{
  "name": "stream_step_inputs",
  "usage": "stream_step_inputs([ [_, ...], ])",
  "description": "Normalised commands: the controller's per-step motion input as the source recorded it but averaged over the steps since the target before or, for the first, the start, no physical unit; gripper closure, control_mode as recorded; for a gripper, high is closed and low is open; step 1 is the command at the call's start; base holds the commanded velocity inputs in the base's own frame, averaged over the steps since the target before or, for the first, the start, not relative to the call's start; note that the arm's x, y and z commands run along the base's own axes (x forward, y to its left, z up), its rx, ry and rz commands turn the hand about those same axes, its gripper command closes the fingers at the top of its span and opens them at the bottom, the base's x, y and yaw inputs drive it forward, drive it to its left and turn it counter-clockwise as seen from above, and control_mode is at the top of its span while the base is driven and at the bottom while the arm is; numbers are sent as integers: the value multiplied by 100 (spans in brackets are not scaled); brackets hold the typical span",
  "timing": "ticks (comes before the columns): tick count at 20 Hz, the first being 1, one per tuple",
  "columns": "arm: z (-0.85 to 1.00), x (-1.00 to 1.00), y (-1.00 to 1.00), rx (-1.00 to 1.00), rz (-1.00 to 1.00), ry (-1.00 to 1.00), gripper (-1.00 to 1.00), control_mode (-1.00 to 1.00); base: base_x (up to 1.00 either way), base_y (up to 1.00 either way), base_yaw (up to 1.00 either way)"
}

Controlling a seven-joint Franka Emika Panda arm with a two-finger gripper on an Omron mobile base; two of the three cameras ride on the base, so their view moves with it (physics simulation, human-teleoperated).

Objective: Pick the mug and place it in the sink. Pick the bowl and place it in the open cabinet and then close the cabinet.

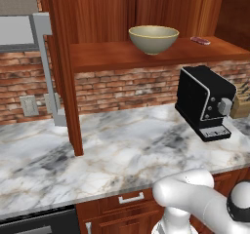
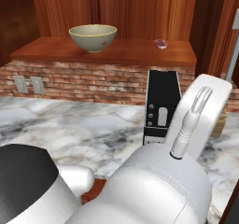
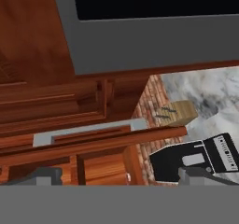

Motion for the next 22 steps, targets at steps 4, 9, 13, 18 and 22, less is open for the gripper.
stream_step_inputs([
  [4, 0, 10, -22, 5, 0, 0, -100, -100, 0, 0, 0],
  [9, 0, 22, -13, 2, 0, 1, -100, -100, 0, 0, 0],
  [13, 0, 44, -1, 7, 0, 14, -100, -100, 0, 0, 0],
  [18, 0, 15, -30, 7, 0, 3, -100, -100, 0, 0, 0],
  [22, 0, 1, -41, 8, 0, 0, -100, -100, 0, 0, 0],
])
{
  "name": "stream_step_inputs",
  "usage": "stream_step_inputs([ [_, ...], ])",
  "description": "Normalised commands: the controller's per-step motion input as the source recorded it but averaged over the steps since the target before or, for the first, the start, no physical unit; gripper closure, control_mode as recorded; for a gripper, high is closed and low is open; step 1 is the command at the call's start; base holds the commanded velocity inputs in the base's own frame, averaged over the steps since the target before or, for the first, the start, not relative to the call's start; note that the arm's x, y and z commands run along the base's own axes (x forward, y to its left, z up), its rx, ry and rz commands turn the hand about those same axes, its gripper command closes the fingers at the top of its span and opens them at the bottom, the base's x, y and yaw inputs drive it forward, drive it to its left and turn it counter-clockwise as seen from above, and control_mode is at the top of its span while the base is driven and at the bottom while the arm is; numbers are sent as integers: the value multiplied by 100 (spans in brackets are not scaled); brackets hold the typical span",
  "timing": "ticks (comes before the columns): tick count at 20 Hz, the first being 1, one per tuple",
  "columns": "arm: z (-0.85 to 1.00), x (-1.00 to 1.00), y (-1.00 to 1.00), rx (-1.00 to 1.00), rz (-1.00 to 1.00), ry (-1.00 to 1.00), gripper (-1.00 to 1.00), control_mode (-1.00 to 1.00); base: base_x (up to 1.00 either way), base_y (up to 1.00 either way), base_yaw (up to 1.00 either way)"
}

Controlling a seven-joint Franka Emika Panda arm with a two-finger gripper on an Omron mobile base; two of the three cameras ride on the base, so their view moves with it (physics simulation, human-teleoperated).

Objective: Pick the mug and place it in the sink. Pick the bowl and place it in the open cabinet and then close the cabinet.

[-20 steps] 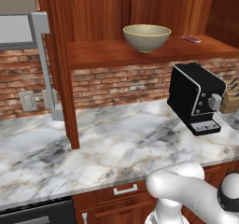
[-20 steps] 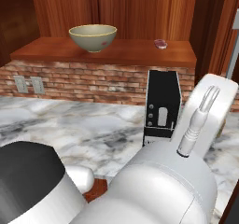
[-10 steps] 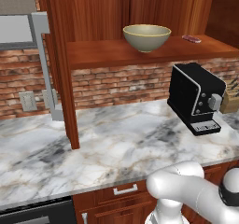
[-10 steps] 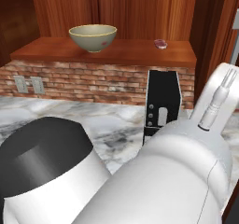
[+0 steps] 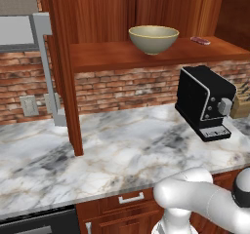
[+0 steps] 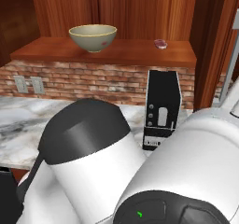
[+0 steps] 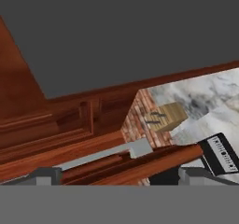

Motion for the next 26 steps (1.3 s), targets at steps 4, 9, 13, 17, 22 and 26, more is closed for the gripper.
stream_step_inputs([
  [4, 0, 10, -21, 4, 0, 0, -100, -100, 0, 0, 0],
  [9, -7, 23, -10, 3, 0, 0, -100, -100, 0, 0, 0],
  [13, -18, 26, -3, 3, 0, 1, -100, -100, 0, 0, 0],
  [17, -36, 18, 0, 5, 0, 2, -100, -100, 0, 0, 0],
  [22, -37, 16, 0, 7, 0, 1, -100, -100, 0, 0, 0],
  [26, -25, 8, 0, 7, 0, 0, -100, -100, 0, 0, 0],
])
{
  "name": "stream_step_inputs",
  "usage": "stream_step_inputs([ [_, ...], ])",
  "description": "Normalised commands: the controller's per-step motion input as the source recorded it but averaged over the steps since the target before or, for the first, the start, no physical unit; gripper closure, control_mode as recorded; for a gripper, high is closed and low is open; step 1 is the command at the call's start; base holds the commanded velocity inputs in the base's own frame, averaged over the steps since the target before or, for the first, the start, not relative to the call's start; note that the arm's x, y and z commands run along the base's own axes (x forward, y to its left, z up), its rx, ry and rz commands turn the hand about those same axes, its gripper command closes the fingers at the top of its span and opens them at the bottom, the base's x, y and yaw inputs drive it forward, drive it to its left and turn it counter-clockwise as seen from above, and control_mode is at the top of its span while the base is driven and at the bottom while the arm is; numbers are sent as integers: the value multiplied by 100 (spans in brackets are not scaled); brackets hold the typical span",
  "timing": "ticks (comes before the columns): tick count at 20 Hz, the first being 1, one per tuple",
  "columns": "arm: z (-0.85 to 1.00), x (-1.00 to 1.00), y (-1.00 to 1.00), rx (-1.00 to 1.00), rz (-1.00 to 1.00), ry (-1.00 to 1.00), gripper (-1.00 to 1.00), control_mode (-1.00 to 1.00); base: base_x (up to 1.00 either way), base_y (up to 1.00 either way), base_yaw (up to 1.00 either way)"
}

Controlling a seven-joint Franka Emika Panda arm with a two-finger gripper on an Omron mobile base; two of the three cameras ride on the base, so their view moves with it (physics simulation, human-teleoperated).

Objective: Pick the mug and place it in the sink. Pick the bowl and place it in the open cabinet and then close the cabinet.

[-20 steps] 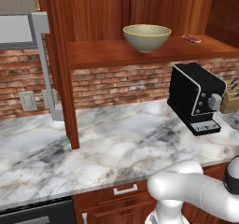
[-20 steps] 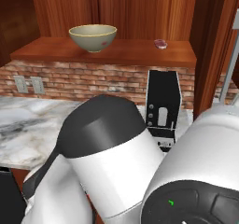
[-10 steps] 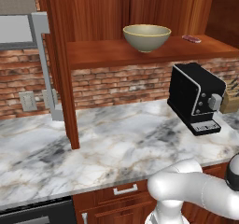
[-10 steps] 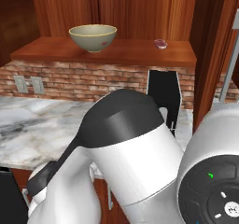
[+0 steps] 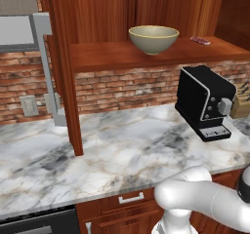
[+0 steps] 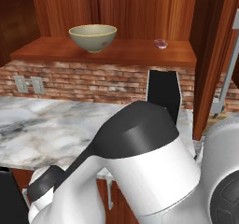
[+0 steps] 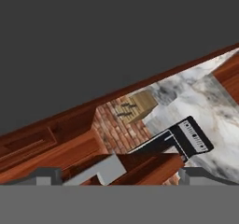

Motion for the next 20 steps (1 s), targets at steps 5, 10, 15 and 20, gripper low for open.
stream_step_inputs([
  [5, -1, 9, 19, 1, 0, 0, -100, -100, 0, 0, 0],
  [10, 0, 7, 19, 0, -2, 3, -100, -100, 0, 0, 0],
  [15, 0, 2, -18, 8, 0, 10, -100, -100, 0, 0, 0],
  [20, -5, 0, -16, 11, 0, 10, -100, -100, 0, 0, 0],
])
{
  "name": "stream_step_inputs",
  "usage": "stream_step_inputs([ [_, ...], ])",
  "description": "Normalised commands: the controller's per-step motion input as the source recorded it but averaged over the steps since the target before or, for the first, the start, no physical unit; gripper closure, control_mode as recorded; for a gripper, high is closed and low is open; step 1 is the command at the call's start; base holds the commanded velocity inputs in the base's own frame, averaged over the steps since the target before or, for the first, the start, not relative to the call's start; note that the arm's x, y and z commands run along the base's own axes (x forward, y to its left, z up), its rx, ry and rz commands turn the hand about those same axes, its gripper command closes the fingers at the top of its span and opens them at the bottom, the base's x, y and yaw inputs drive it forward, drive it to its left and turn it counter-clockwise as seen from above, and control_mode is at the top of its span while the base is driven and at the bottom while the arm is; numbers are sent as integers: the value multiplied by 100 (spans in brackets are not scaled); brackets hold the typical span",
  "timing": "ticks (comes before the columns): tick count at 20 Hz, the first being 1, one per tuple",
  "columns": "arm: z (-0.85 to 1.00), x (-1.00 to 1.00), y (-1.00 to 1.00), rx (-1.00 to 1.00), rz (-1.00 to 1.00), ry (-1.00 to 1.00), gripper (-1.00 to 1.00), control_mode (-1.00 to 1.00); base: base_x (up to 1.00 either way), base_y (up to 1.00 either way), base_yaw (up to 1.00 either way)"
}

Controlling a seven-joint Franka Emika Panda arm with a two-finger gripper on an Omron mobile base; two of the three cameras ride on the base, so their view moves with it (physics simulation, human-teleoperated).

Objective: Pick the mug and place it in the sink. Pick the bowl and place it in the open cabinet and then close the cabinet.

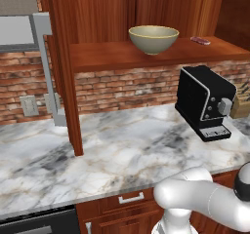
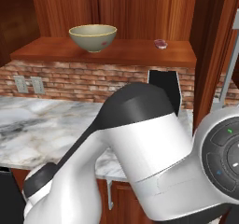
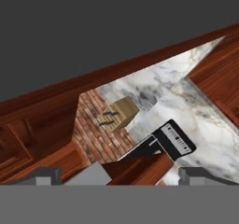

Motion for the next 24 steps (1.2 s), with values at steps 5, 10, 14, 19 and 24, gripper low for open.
stream_step_inputs([
  [5, -7, 0, 8, 4, 0, 4, -100, -100, 0, 0, 0],
  [10, -13, 0, 12, 3, 0, 1, -100, -100, 0, 0, 0],
  [14, -21, 9, -4, 6, 0, 3, -100, -100, 0, 0, 0],
  [19, -20, 26, 10, 3, 0, 0, -100, -100, 0, 0, 0],
  [24, -22, 28, 26, 5, 0, -1, -100, -100, 0, 0, 0],
])
